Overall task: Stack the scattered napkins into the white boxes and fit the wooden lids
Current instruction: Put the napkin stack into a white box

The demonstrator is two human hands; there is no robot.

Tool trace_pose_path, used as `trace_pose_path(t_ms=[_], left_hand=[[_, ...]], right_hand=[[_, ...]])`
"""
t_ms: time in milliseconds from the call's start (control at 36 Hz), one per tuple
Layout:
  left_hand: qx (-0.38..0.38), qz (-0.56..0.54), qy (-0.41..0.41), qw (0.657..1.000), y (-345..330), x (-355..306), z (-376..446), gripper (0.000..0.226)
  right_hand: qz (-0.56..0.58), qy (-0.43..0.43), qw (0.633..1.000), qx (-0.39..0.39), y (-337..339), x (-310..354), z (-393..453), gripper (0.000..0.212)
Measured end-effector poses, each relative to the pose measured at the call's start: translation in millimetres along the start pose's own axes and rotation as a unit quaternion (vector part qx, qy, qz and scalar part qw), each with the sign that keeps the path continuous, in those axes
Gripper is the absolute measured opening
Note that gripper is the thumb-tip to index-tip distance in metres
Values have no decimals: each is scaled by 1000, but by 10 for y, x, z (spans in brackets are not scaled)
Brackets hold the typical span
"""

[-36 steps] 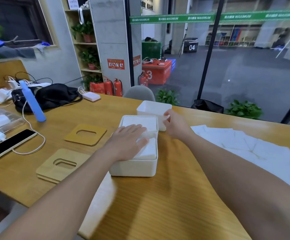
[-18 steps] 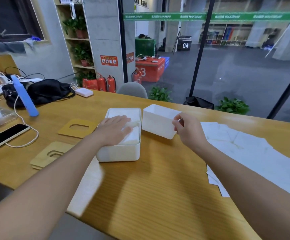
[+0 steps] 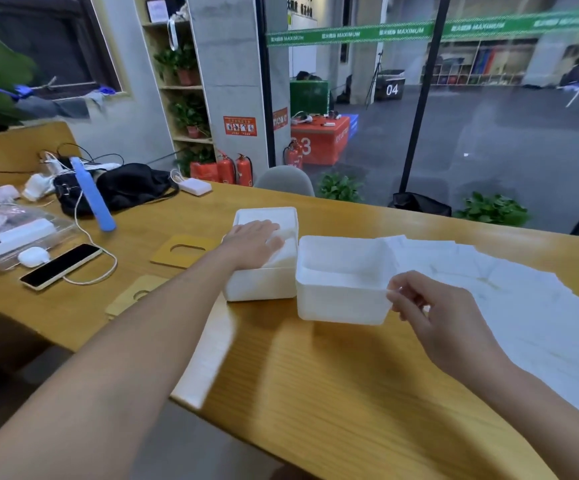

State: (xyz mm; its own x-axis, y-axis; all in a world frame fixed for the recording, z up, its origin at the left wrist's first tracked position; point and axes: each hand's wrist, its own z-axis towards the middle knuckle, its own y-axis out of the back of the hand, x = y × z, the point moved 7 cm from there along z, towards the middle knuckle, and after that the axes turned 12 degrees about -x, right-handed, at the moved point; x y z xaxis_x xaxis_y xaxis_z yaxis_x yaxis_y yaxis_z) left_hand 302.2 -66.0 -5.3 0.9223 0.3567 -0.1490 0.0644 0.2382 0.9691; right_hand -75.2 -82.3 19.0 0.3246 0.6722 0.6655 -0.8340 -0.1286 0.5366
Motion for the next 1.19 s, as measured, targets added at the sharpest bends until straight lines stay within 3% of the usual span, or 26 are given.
trace_pose_path(t_ms=[361,917,1028,1194], left_hand=[[-1,9,8,1000,-60,-145,348,56],[-5,18,18,1000,-224,-519,665,51],[-12,40,-4,999,-209,-563,638,54],[-116,49,-31,992,62,-757,525,50]], right_hand=[[-22,59,998,29,-314,-101,-343,10],[15,35,998,48,-805,-12,-86,11],[-4,29,998,60,-801,-32,-103,26],[-23,35,994,100,-689,-58,-194,54]])
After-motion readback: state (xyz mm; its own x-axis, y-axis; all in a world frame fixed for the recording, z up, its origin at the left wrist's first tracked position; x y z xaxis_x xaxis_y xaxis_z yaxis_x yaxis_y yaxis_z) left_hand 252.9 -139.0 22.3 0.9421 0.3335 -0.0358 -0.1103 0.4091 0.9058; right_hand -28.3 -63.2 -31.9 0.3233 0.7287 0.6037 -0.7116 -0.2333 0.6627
